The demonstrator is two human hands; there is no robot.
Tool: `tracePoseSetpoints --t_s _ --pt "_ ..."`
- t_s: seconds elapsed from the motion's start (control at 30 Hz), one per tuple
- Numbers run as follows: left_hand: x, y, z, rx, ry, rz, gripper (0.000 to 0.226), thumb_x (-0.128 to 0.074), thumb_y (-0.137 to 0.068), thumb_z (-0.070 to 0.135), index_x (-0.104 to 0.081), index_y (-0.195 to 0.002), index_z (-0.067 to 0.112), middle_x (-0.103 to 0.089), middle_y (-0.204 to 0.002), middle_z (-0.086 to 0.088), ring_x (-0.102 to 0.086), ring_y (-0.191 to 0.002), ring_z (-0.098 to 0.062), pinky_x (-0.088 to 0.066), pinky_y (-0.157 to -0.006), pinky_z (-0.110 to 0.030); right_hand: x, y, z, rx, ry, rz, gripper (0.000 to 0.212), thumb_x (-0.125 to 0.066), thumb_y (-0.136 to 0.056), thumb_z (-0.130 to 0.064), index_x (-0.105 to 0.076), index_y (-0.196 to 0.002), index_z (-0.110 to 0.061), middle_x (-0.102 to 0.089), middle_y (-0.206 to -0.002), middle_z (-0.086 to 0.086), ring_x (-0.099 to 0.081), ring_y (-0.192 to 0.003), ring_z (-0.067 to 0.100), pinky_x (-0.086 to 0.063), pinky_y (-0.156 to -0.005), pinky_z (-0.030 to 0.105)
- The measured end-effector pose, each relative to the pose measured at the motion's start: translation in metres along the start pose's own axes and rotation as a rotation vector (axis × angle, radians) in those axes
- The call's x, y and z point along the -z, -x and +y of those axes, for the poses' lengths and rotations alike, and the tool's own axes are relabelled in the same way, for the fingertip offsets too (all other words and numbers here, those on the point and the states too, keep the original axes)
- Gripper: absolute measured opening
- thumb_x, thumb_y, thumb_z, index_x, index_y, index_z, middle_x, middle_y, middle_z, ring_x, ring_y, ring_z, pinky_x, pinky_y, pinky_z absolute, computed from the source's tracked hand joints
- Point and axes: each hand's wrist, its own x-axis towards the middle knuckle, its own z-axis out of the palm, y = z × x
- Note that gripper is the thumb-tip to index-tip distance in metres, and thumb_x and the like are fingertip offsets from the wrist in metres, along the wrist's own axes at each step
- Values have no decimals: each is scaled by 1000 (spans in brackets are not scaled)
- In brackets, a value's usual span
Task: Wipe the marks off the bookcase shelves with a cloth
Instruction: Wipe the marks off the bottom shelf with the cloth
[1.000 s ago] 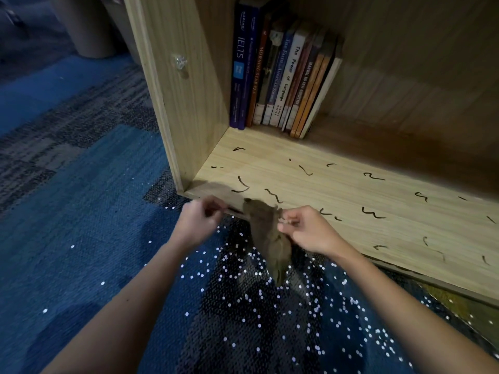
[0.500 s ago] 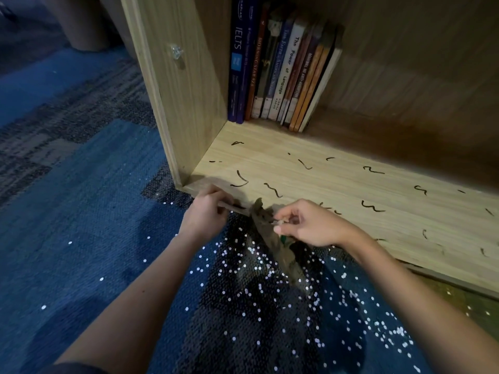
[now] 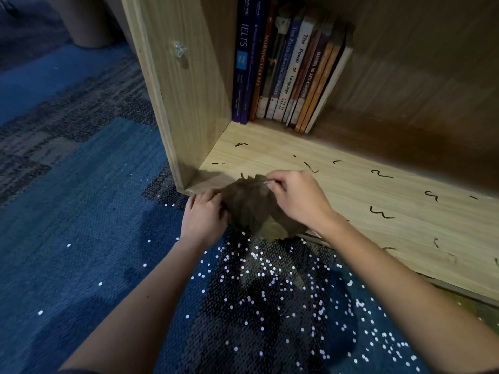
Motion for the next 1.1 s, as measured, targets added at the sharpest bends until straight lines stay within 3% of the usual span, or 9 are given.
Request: tracePoseSetpoints --t_s 0.1,0.2,0.3,0.4,0.57,0.73,0.9,1.0,1.1 --pt "0 -2 -2 -16 15 33 36 -52 -90 22 -56 -125 12 -51 -133 -2 -43 -124 -23 -21 -108 -34 -21 -13 2 -124 -55 72 27 -49 -93 -19 -62 -116 -16 -70 -93 10 -64 -83 30 -52 -76 37" --pt "-1 -3 -5 -20 46 37 33 -53 -89 19 -60 -120 10 -53 -129 -4 -45 -120 -26 -25 -105 -35 -41 -13 1 -116 -42 9 37 -53 -91 -29 -52 -126 -18 -68 -104 5 -61 -77 23 -54 -70 37" --pt "-5 -2 -9 -18 156 51 28 -54 -85 14 -67 -108 6 -60 -118 -10 -51 -108 -32 -39 -96 -41 -59 -6 -1 -88 65 -96 58 -57 -84 -47 -39 -133 -21 -54 -125 -1 -47 -111 22 -45 -90 43" --pt "-7 -4 -13 20 205 91 25 -54 -82 8 -69 -102 6 -63 -114 -8 -54 -106 -32 -40 -95 -42 -67 -1 4 -43 187 -106 64 -53 -84 -53 -30 -137 -24 -42 -134 -4 -35 -120 24 -34 -95 45" --pt "-8 -7 -5 58 130 162 28 -55 -85 13 -67 -111 16 -60 -121 1 -50 -114 -23 -22 -103 -34 -68 22 12 101 159 -66 65 -60 -79 -21 -34 -138 -20 -56 -120 6 -47 -100 26 -45 -82 43" --pt "-18 -4 13 -47 124 151 34 -57 -85 14 -62 -118 22 -56 -126 2 -47 -116 -22 -24 -105 -36 -63 41 23 76 207 17 53 -60 -77 -2 -56 -125 -23 -57 -111 4 -50 -93 28 -52 -74 46" --pt "-23 -6 10 82 -4 91 51 -43 -94 40 -37 -141 24 -29 -150 0 -21 -139 -20 -3 -114 -38 -51 26 6 9 378 -157 64 -45 -88 -1 -30 -142 -32 -37 -133 6 -39 -113 34 -45 -89 41" --pt "-21 -9 3 166 -29 -72 69 -27 -93 57 -6 -149 24 4 -158 0 11 -144 -17 11 -114 -42 -43 45 9 -45 404 -212 65 -45 -88 0 -29 -143 -31 -34 -139 9 -37 -121 38 -45 -95 44" --pt "-18 -11 1 171 -59 -174 74 -19 -92 62 9 -148 24 18 -156 0 22 -141 -16 14 -113 -43 -33 14 24 -171 453 -180 65 -53 -84 1 -37 -140 -29 -42 -134 10 -40 -117 36 -46 -91 43"
